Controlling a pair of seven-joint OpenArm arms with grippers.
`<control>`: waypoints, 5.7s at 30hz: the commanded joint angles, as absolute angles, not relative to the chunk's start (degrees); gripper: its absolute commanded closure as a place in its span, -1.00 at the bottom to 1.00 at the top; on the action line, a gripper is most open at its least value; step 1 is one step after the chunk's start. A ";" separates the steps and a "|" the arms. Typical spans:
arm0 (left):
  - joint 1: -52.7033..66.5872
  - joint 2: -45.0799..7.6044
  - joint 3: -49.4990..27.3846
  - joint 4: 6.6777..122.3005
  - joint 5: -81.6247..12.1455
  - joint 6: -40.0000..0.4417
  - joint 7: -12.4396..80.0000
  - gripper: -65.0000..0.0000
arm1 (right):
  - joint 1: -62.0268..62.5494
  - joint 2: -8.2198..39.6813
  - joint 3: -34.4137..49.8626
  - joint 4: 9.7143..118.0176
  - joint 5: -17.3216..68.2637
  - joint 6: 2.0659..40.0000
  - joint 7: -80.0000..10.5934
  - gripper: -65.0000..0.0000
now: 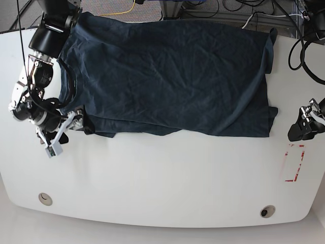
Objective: Layout the t-shirt on the table in an organized manner, then fold the t-shirt properly
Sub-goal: 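Release the shirt and move both grippers to its hem corners, then grasp the hem corners of the shirt with both grippers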
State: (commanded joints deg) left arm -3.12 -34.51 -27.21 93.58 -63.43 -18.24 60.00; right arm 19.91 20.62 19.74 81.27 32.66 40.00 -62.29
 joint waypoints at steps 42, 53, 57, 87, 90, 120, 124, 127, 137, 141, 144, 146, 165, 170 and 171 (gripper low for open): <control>-6.90 -26.51 -24.84 93.32 -53.85 -18.33 60.00 -0.13 | 20.97 20.18 1.10 52.26 24.04 40.00 -31.34 -1.00; -6.90 -26.51 -21.67 93.23 -53.76 -18.33 59.91 -0.13 | 18.59 19.03 1.10 57.54 23.87 40.00 -33.80 -0.64; -6.81 -26.51 -20.70 93.23 -53.76 -18.33 59.91 -0.13 | 18.77 18.95 1.10 57.63 24.13 40.00 -33.80 -0.18; -6.20 -25.80 -18.77 93.14 -53.67 -18.33 59.74 -0.13 | 16.75 19.03 1.36 81.45 23.87 40.00 -41.89 1.00; -6.20 -25.80 -18.77 93.14 -53.67 -18.33 59.74 -0.13 | 14.20 19.03 1.36 85.67 23.87 40.00 -43.65 1.00; -5.58 -23.69 -18.77 93.14 -48.04 -18.42 59.74 -0.13 | 2.86 18.68 15.96 95.34 23.87 36.09 -46.99 -0.87; -5.14 -23.69 -18.68 93.23 -48.31 -18.42 59.74 -0.13 | 7.52 20.26 17.01 86.29 23.87 40.00 -46.99 -0.87; -5.14 -23.60 -18.42 93.23 -48.40 -18.42 59.74 -0.13 | 11.30 20.79 17.10 78.99 23.87 40.00 -46.99 -0.86; -4.79 -23.60 -17.27 93.32 -48.40 -18.42 59.74 -0.13 | 20.35 23.08 17.10 56.40 23.78 40.00 -39.43 -0.86; -4.44 -23.60 -17.27 93.49 -48.40 -18.42 59.74 -0.13 | 21.14 24.13 17.10 52.79 23.78 40.00 -36.18 -0.86; -4.44 -23.60 -17.27 93.49 -48.40 -18.42 59.74 -0.13 | 20.97 24.66 17.01 52.26 23.78 40.00 -35.47 -0.86; -4.44 -23.60 -17.27 93.49 -48.40 -18.42 59.74 -0.13 | 20.62 24.75 16.92 52.26 23.87 40.00 -35.65 -0.86; -4.44 -23.52 -17.27 93.32 -48.40 -18.42 59.74 -0.13 | 11.47 18.59 16.75 63.16 23.87 40.00 -43.12 -0.86; -4.44 -23.52 -17.27 93.32 -48.40 -18.42 59.74 -0.13 | 11.38 18.15 16.66 63.34 23.87 40.00 -43.74 -0.86; -4.44 -23.52 -17.27 93.32 -48.40 -18.42 59.74 -0.13 | 11.38 18.07 16.66 63.34 23.87 40.00 -43.74 -0.85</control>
